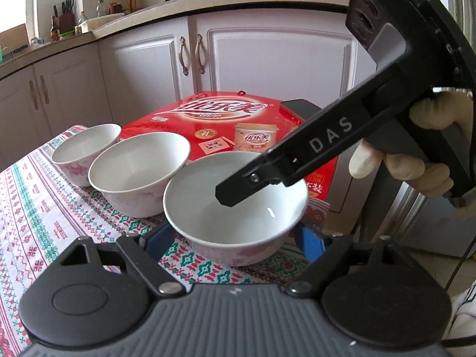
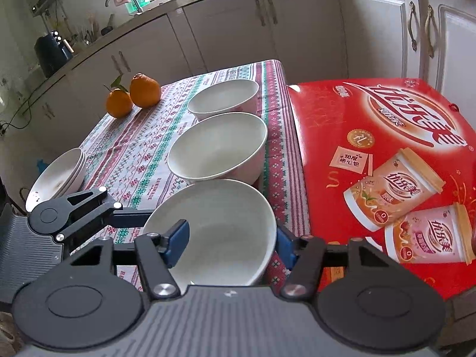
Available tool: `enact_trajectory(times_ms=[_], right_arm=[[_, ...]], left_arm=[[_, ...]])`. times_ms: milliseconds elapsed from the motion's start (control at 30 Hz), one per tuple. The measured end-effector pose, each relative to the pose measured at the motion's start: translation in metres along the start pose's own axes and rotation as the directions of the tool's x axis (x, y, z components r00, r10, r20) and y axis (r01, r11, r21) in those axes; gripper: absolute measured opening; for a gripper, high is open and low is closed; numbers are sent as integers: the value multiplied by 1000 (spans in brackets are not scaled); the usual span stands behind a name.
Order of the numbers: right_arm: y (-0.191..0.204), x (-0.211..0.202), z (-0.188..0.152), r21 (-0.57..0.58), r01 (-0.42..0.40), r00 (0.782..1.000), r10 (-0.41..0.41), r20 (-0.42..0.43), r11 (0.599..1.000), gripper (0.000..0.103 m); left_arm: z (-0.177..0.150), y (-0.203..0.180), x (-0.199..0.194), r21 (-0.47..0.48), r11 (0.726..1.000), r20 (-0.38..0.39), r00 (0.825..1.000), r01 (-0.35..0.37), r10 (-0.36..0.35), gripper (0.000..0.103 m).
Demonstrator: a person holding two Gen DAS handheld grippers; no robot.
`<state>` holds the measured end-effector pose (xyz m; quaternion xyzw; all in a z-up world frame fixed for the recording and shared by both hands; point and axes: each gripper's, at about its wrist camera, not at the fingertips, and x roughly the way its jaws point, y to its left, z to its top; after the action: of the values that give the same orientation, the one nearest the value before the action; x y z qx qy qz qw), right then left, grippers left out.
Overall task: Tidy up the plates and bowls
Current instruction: 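Lift the white bowl with the right gripper and carry it off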
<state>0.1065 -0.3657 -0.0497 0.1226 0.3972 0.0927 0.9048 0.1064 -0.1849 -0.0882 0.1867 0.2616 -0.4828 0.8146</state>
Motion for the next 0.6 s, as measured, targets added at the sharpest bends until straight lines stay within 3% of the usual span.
enact_trajectory(times_ms=[200,400,600], right_arm=[[-2,0,0,11,-11,1000,11,-8,1000,67],[-18,0,2,105,-75,997,77,-13,992,67],[-18,6,3,89,-65,997,68,-31,994,67]], left_arm=[[-1,-1,0,3,1000,5,1000,-4,4,87],[-3,-2,-1,-3,1000,13,1000,-10,10,87],[-4,-3,-1,-1,1000,19,1000,-13,13,87]])
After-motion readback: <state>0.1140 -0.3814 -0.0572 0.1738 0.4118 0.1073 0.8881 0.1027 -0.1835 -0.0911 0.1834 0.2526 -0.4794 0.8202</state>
